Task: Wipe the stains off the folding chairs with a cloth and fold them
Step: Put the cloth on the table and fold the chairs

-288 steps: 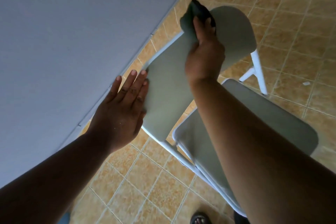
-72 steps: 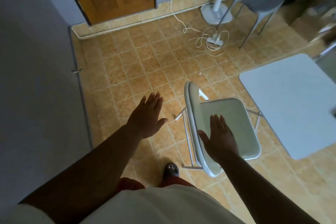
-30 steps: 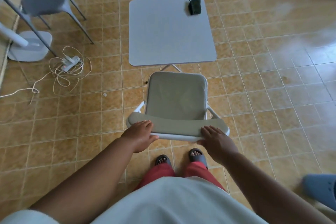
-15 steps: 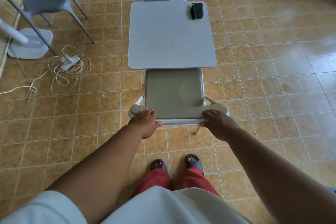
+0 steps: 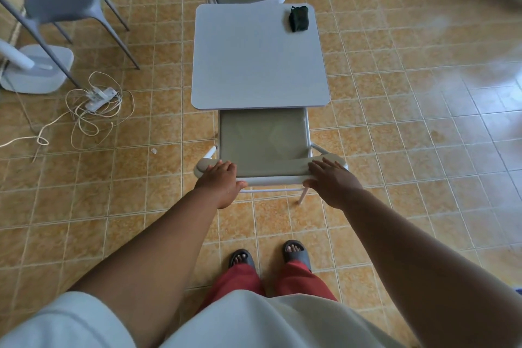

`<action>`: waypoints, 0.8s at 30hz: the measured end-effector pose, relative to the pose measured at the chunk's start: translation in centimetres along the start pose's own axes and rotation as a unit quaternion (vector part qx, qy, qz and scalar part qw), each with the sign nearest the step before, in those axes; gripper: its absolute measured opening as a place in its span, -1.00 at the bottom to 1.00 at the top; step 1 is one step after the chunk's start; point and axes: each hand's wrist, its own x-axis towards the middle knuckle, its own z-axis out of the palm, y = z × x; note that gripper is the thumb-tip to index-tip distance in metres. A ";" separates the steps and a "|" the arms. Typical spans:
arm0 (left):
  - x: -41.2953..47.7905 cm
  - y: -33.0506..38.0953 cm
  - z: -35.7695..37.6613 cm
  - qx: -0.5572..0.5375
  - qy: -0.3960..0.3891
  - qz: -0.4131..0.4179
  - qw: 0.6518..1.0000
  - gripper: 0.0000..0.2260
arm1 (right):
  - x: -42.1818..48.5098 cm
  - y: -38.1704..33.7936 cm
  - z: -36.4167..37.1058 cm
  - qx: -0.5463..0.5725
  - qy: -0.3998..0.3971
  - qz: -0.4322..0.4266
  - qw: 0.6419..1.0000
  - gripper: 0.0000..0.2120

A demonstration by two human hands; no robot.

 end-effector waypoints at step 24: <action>9.0 34.1 -7.0 0.026 0.107 0.155 0.982 -0.32 | -9.8 28.2 -12.1 0.086 0.174 0.209 0.958 -0.32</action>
